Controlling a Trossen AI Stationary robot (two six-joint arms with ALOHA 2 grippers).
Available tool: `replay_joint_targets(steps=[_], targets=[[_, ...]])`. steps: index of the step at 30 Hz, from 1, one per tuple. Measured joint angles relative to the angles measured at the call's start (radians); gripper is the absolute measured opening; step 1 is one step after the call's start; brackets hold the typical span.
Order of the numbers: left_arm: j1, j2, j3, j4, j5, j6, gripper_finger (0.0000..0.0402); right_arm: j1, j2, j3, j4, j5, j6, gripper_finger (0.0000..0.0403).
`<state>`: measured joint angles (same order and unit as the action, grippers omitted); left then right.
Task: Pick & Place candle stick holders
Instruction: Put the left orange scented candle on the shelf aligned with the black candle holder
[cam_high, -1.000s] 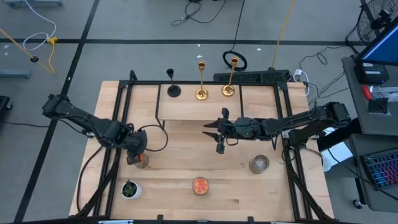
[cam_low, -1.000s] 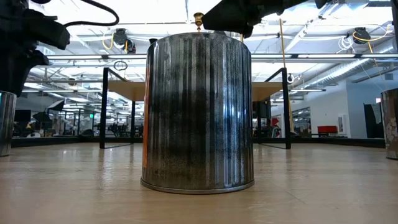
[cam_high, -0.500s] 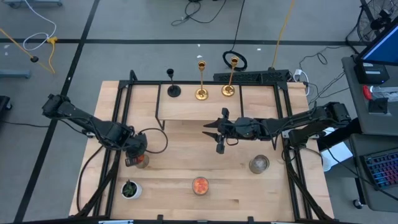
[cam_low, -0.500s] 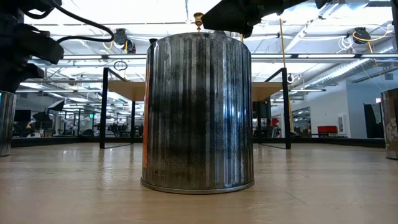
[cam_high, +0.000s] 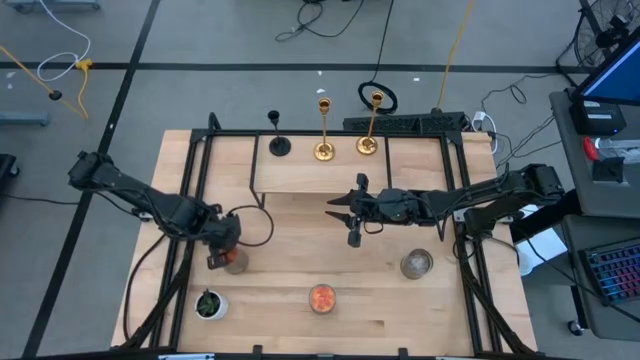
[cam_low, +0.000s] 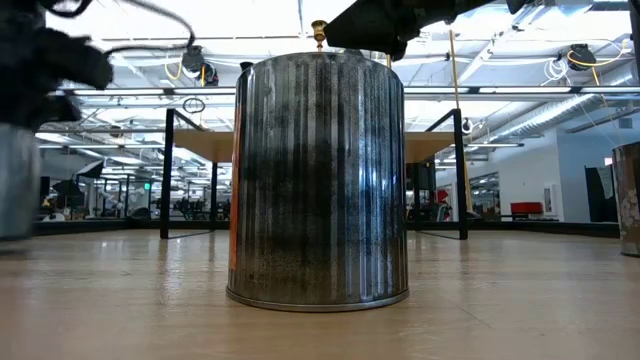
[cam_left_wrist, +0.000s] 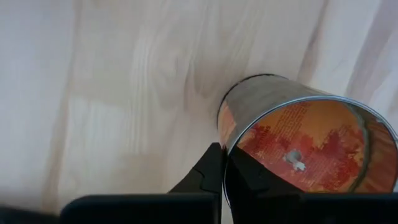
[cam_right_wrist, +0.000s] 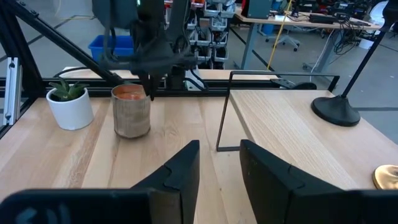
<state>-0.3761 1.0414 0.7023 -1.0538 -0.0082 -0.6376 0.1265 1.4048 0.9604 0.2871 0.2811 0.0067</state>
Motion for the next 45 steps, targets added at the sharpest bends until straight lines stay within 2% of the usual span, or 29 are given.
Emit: replay_joint_targets(steps=[7,16,21,25,30,39,45], targets=[[0.001,0.006,0.111,0.008,-0.084,0.026,0.0005,0.000,0.000,0.000,0.000,0.000,-0.001,0.0109],[0.002,0.006,0.313,0.016,-0.225,0.033,0.0003,0.000,0.000,0.000,0.000,0.000,-0.053,0.0105],[0.024,0.007,0.418,0.017,-0.265,0.079,0.0004,0.000,0.000,0.000,0.000,0.000,-0.053,0.0102],[0.093,0.030,0.501,0.017,-0.284,0.129,0.0003,0.000,0.000,0.000,0.000,0.000,-0.053,0.0100],[0.198,0.125,0.631,0.001,-0.280,0.262,0.0002,0.000,0.000,0.000,0.000,0.000,-0.053,0.0100],[0.421,0.320,0.894,-0.171,-0.254,0.364,0.0002,0.000,0.000,0.000,0.000,0.000,-0.053,0.0100],[0.579,0.388,0.928,-0.209,-0.247,0.439,0.0001,0.000,0.000,0.000,0.000,0.000,-0.053,0.0100]])
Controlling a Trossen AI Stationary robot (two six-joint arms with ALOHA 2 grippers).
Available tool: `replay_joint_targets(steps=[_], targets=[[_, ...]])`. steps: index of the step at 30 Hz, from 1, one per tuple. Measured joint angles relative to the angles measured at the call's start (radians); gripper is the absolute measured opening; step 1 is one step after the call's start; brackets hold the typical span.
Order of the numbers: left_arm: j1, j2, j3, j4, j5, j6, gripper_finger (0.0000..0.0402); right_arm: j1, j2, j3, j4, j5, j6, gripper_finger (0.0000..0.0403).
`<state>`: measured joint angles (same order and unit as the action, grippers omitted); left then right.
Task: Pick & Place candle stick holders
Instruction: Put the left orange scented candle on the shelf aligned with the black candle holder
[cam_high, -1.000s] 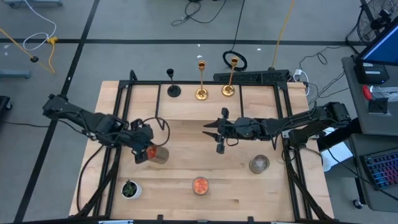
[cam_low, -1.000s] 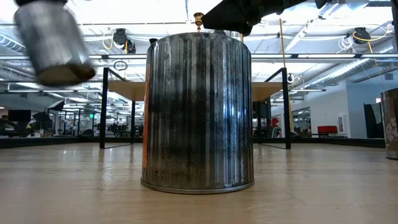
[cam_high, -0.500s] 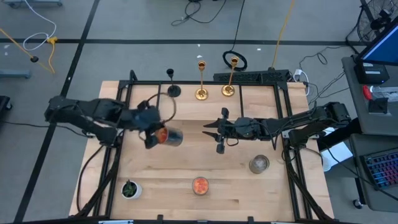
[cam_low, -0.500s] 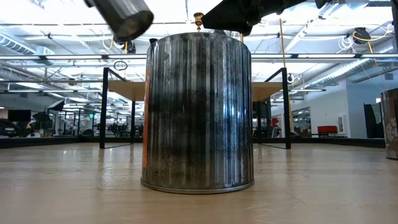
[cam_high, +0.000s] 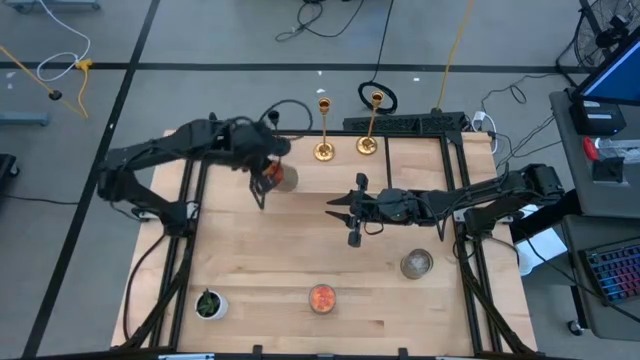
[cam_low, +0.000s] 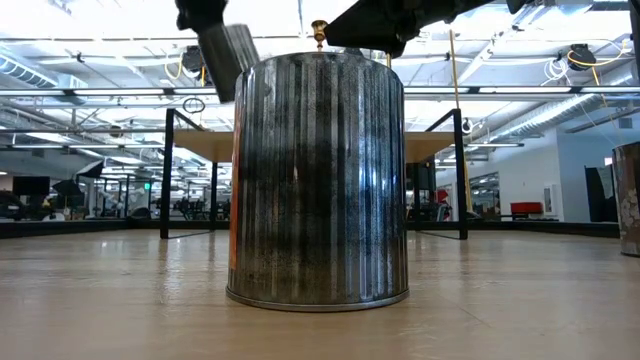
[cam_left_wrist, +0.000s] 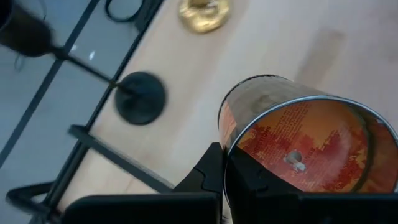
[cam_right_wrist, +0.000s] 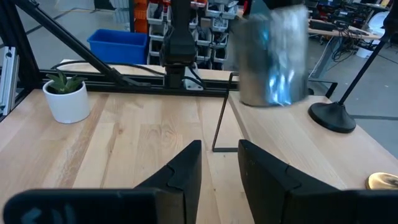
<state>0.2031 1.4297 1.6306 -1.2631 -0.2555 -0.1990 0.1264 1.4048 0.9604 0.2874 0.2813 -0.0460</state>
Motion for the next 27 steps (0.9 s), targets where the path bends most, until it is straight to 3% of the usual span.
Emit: replay_joint_targets(steps=[8,27], targets=[[0.123,0.097,0.000,-0.028,0.031,0.040,0.0001,0.000,0.000,0.000,0.000,0.000,0.000,0.0100],[0.173,0.120,0.002,-0.086,0.045,0.038,0.0002,0.000,0.000,0.000,-0.001,0.000,0.000,0.0100]])
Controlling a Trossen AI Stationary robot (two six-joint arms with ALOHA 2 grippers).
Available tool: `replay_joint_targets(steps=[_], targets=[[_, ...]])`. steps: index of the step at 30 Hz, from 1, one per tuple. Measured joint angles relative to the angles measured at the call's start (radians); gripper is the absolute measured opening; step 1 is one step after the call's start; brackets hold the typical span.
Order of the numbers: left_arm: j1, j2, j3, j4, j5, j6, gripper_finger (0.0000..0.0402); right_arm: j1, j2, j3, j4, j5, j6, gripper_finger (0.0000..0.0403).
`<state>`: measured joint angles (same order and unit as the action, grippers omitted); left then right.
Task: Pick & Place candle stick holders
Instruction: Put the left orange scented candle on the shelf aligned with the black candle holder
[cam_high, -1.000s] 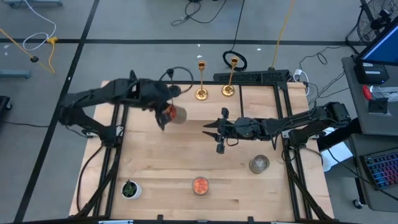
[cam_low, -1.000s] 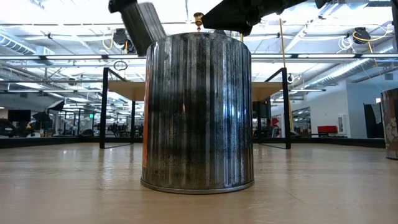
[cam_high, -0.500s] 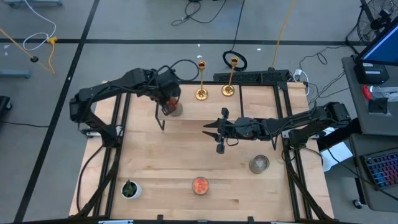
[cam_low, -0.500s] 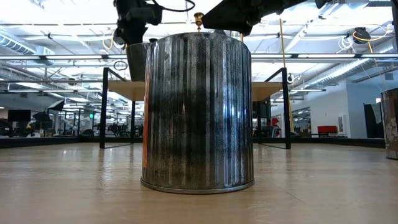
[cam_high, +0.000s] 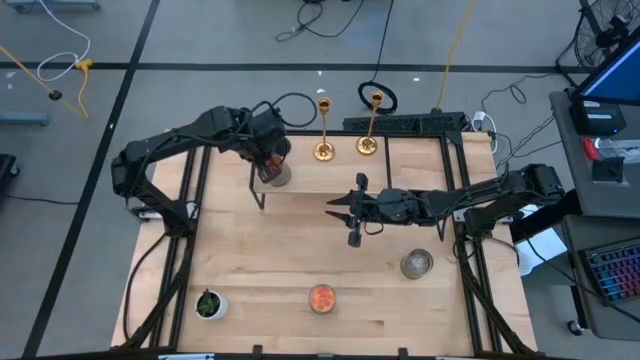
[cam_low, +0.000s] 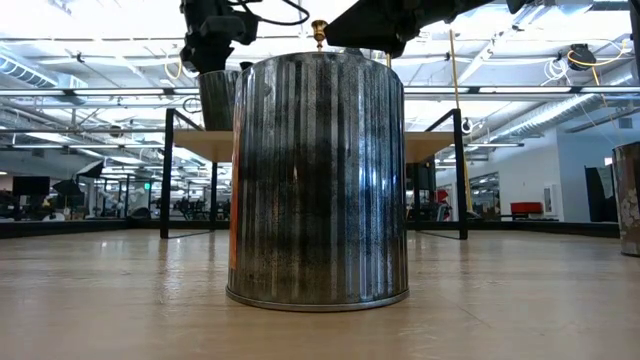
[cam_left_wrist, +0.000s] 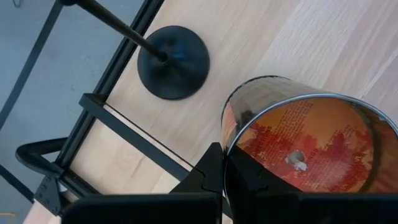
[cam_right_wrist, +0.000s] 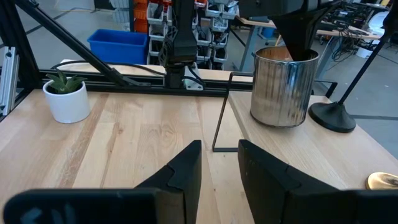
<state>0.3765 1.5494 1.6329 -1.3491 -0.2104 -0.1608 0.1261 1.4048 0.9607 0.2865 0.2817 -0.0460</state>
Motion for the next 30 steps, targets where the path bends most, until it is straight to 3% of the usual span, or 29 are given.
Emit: replay_joint_targets(steps=[9,30], targets=[[0.027,0.000,-0.001,-0.007,0.075,0.047,0.0003,0.000,0.000,0.000,0.000,0.000,0.000,0.0100],[0.085,0.003,-0.004,0.006,0.079,0.001,0.0016,0.000,0.000,0.000,0.000,0.000,0.000,0.0100]])
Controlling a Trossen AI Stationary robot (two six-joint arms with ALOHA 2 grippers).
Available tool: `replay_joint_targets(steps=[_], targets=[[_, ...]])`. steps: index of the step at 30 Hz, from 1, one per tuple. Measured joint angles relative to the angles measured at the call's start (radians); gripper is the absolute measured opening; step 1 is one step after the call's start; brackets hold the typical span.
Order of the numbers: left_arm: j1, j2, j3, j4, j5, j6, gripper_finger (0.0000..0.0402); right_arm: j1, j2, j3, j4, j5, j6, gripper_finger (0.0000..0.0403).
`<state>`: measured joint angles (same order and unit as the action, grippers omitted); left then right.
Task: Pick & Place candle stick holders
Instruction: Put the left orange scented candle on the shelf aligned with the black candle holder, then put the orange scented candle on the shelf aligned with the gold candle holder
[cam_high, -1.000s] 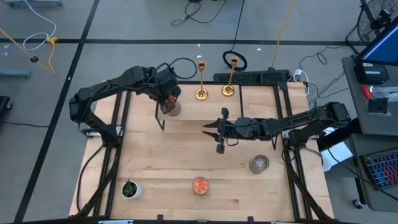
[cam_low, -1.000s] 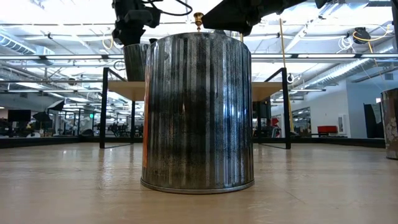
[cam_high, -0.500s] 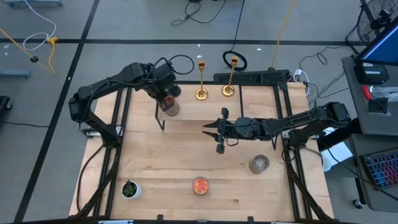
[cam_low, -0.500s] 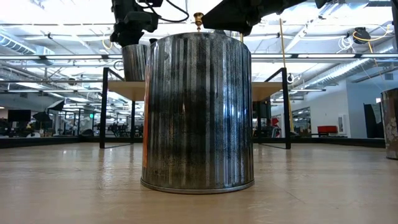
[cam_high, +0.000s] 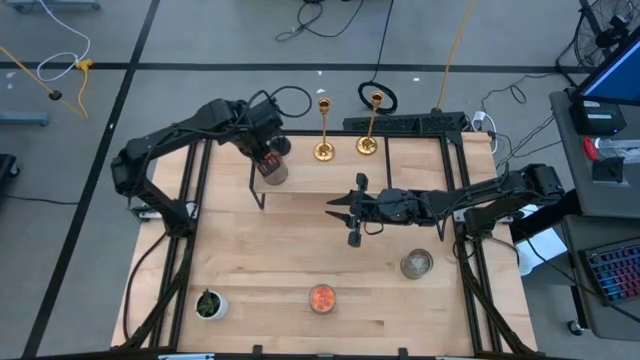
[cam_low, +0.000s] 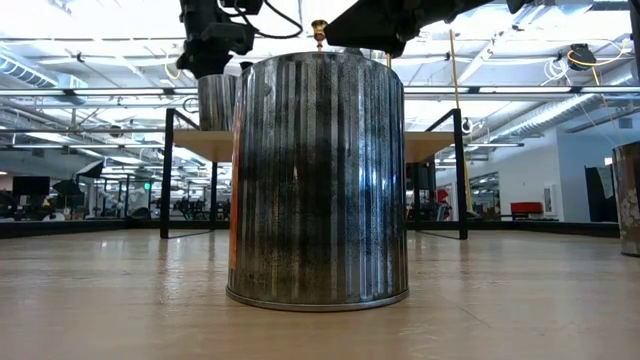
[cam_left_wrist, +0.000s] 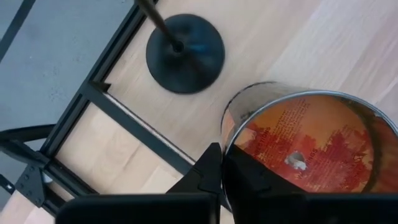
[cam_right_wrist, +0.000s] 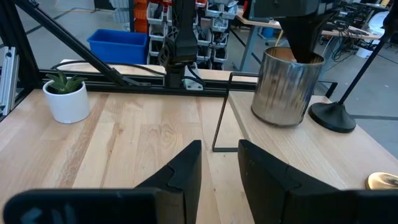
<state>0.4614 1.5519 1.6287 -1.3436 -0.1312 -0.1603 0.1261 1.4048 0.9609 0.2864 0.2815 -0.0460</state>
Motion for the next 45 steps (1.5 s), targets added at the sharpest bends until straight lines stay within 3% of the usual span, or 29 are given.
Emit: replay_joint_targets(steps=[14,26,38,45], targets=[[-0.001,0.001,0.000,0.025,0.000,0.038,0.0016,0.000,0.000,0.000,0.000,0.000,0.000,0.0100],[-0.008,0.000,0.000,0.081,-0.030,0.071,0.0081,0.000,0.000,0.000,-0.001,0.000,0.082,0.0100],[-0.063,-0.070,0.000,0.066,-0.026,0.113,0.0085,0.000,0.000,0.000,-0.005,-0.002,0.052,0.0100],[-0.114,-0.197,0.002,0.082,-0.027,0.083,0.0085,0.001,0.000,0.000,-0.017,-0.178,0.059,0.0123]])
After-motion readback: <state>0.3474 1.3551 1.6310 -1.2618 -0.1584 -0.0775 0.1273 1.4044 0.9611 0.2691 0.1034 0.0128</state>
